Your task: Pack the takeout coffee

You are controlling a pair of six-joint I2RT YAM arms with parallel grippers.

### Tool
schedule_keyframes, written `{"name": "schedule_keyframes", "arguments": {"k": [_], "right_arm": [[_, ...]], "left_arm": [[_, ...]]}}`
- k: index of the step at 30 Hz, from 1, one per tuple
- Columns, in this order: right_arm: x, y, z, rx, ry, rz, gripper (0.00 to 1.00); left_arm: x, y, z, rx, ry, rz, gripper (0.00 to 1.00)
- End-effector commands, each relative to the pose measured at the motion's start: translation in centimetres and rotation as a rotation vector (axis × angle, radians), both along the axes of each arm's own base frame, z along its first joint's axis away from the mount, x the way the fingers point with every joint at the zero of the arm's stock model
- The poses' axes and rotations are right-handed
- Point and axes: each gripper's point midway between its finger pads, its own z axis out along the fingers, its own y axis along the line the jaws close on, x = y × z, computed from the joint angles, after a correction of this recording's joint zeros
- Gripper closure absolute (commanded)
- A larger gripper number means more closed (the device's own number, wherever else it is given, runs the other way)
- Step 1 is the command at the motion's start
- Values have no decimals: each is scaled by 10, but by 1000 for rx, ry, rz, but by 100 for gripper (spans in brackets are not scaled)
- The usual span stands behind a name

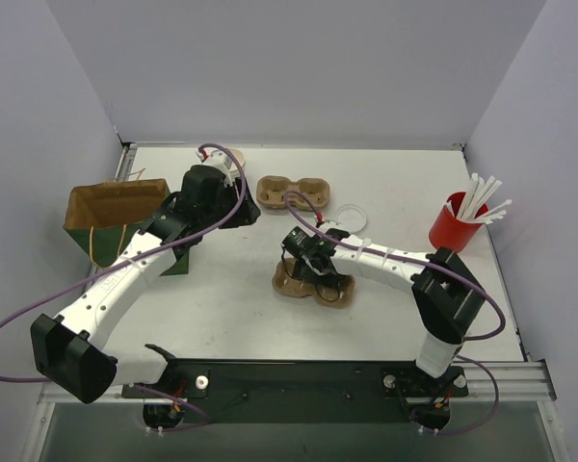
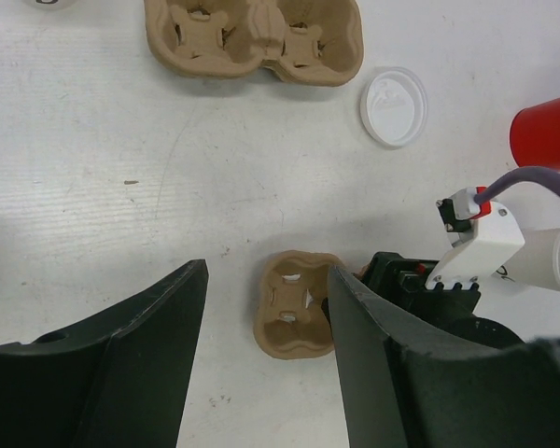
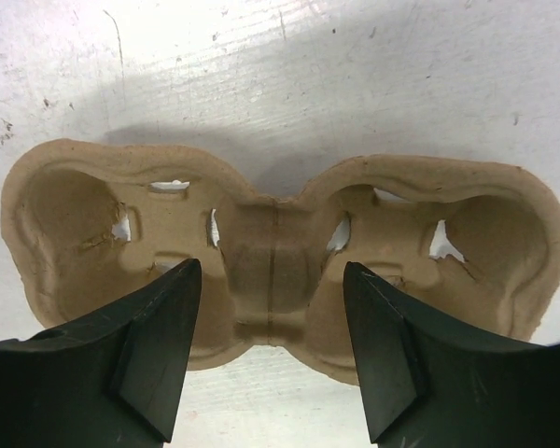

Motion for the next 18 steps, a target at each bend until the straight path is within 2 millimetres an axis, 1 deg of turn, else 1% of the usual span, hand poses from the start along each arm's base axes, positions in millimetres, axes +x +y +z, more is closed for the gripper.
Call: {"name": "schedule_keyframes", "arguments": {"k": [1,7,11,14,15,17,18], "right_arm": [[-2,4,-5,-9,13,-6,43],[-3,4,-15,-29,33,2,43],[-2,5,-16,-32,29,14,44],[-2,9,-18,-31,46,32,47],[-3,10,-20,-33,52,39,47],[-4,9,-22,-39,54,40,48],[-5,8,-23,-42,58,43,48]], "left_arm": [[3,0,43,-49,-92,-10,36],[5,4,54,-52,-112,-3,36],[6,9,65,-58,-131,8,36],[7,16,71,-61,-142,26,36],[6,18,77,-66,-155,31,36],[5,23,82,-69,-163,46,36],[6,27,88,-75,-177,64,36]]}}
